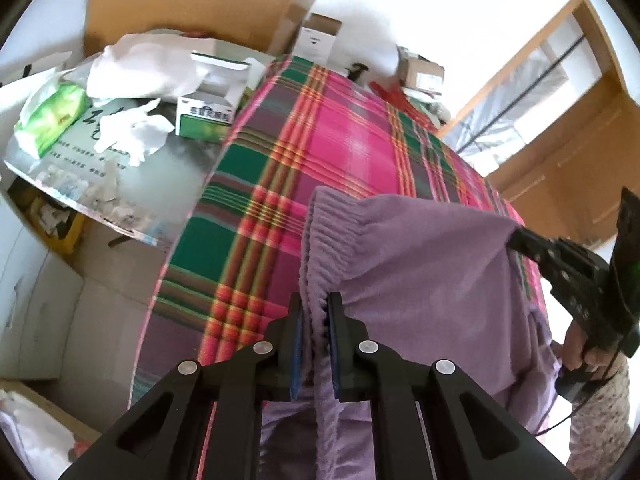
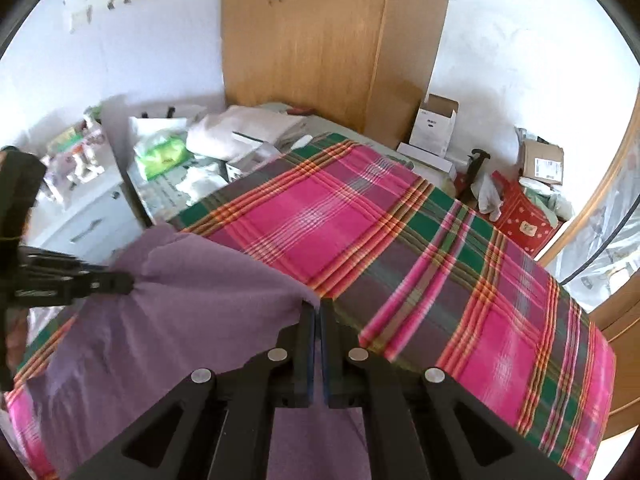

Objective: Fold clothes

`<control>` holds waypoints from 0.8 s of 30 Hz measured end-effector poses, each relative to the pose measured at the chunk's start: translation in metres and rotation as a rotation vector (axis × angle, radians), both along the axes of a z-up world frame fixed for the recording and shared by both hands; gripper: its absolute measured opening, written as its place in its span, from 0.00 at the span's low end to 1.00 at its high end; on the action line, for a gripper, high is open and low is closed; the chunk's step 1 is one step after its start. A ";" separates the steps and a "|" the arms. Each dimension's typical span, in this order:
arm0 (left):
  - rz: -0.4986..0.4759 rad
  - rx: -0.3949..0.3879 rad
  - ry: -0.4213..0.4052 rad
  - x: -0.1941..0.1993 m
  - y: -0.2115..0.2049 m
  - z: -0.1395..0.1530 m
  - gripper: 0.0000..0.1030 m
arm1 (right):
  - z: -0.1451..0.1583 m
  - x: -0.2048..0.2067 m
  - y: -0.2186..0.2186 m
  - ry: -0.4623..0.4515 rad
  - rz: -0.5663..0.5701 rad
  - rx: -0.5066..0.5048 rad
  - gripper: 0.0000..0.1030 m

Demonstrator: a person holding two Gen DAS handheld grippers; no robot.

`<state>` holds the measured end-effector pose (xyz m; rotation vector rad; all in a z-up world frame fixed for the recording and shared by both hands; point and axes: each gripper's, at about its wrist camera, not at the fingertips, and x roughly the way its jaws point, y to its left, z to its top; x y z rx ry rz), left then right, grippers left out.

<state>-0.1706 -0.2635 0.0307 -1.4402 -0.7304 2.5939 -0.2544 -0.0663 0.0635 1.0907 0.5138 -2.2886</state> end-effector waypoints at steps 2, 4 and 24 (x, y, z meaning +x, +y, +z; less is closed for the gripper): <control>0.018 -0.001 -0.009 0.000 -0.003 -0.004 0.11 | -0.011 -0.010 -0.008 -0.012 -0.008 0.028 0.02; 0.033 -0.002 -0.021 -0.004 -0.006 -0.008 0.11 | -0.023 -0.020 -0.017 -0.009 -0.013 0.078 0.02; 0.065 -0.030 -0.065 -0.004 -0.011 -0.017 0.12 | -0.026 -0.029 -0.020 -0.046 -0.019 0.091 0.07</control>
